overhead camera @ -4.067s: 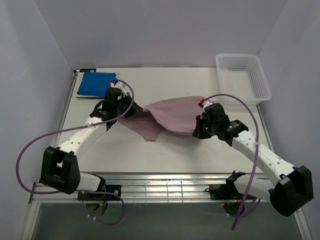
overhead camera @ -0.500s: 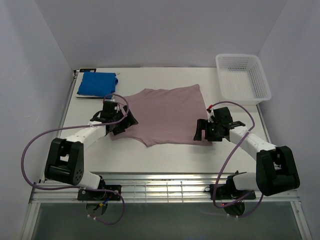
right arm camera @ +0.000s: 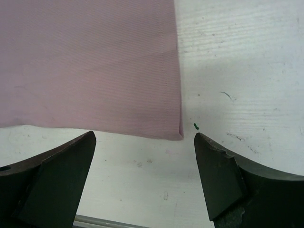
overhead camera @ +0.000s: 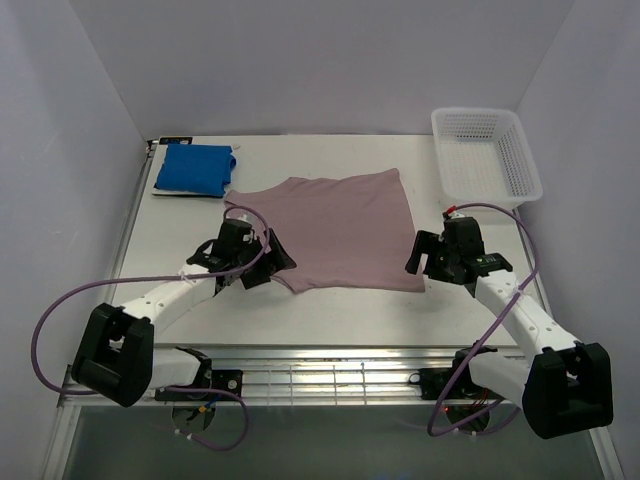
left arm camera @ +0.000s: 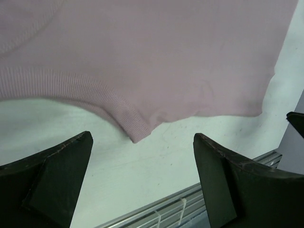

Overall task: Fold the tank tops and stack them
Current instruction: Flatten the tank top out

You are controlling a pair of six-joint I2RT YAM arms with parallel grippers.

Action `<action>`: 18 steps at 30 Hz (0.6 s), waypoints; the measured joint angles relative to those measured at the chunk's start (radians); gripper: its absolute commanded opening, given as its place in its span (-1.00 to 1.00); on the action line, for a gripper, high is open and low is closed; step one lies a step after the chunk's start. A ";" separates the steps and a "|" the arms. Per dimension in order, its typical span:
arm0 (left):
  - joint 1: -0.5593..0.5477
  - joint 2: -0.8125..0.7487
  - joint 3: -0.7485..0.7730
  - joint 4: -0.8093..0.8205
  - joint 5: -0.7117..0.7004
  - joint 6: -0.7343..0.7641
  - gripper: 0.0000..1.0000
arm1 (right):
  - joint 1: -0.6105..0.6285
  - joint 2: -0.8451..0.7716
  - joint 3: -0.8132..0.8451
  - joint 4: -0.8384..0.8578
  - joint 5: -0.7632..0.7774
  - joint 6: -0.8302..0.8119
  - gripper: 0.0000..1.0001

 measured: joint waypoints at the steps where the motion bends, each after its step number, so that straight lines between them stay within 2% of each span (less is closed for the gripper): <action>1: -0.012 0.000 -0.021 -0.003 0.001 -0.015 0.96 | -0.005 0.000 -0.005 -0.008 0.003 0.007 0.80; 9: -0.100 0.030 -0.071 0.012 -0.008 -0.097 0.96 | -0.010 -0.016 -0.025 -0.016 0.020 0.048 0.80; 10: -0.110 0.043 -0.071 0.017 -0.008 -0.101 0.86 | -0.010 -0.024 -0.031 -0.016 0.024 0.050 0.80; 18: -0.133 0.163 -0.047 0.082 -0.006 -0.114 0.42 | -0.010 -0.042 -0.058 -0.015 0.044 0.061 0.80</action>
